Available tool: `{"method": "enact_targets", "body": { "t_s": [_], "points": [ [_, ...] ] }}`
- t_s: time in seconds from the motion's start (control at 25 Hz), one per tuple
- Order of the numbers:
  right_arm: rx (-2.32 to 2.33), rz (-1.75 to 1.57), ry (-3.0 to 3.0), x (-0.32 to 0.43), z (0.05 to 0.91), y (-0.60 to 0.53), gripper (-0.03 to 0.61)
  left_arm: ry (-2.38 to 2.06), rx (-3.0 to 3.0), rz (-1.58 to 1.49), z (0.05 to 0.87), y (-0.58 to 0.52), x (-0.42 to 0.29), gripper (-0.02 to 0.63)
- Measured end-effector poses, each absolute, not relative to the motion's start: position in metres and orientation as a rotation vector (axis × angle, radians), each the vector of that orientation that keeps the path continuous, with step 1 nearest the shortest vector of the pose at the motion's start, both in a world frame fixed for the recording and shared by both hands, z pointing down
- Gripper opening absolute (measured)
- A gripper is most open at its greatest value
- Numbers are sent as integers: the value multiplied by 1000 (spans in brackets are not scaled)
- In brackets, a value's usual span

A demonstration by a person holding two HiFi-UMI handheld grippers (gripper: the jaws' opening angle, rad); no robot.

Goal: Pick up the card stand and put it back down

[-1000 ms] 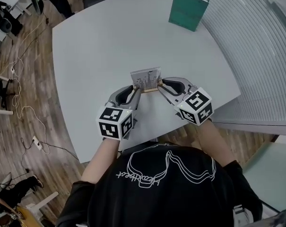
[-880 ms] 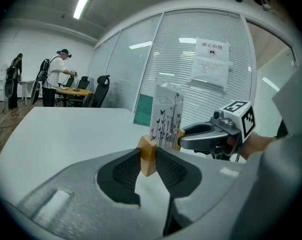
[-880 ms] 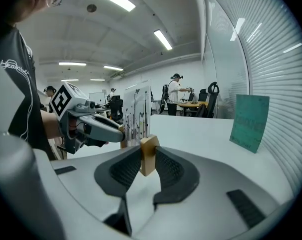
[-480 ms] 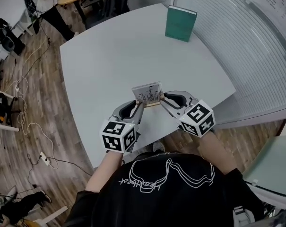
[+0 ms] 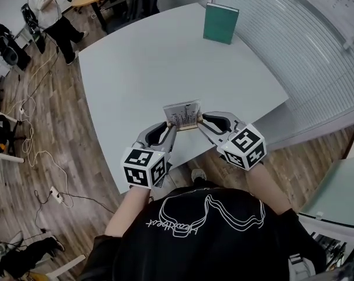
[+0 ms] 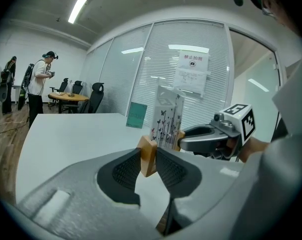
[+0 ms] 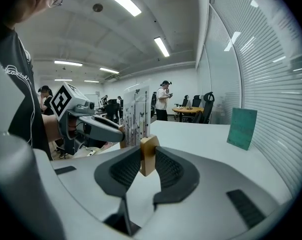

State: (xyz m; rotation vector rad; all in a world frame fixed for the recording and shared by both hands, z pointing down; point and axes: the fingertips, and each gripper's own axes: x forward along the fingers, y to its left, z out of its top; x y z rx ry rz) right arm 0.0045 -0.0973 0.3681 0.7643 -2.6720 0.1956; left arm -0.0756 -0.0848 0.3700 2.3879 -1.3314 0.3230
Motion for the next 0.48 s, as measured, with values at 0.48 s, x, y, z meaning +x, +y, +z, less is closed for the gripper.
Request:
{"method": "enact_targets", "body": {
  "t_s": [0.48],
  "points": [
    [759, 182, -2683, 4, 363, -60, 94, -1338, 2396, 325, 365, -45, -76, 100]
  ]
}}
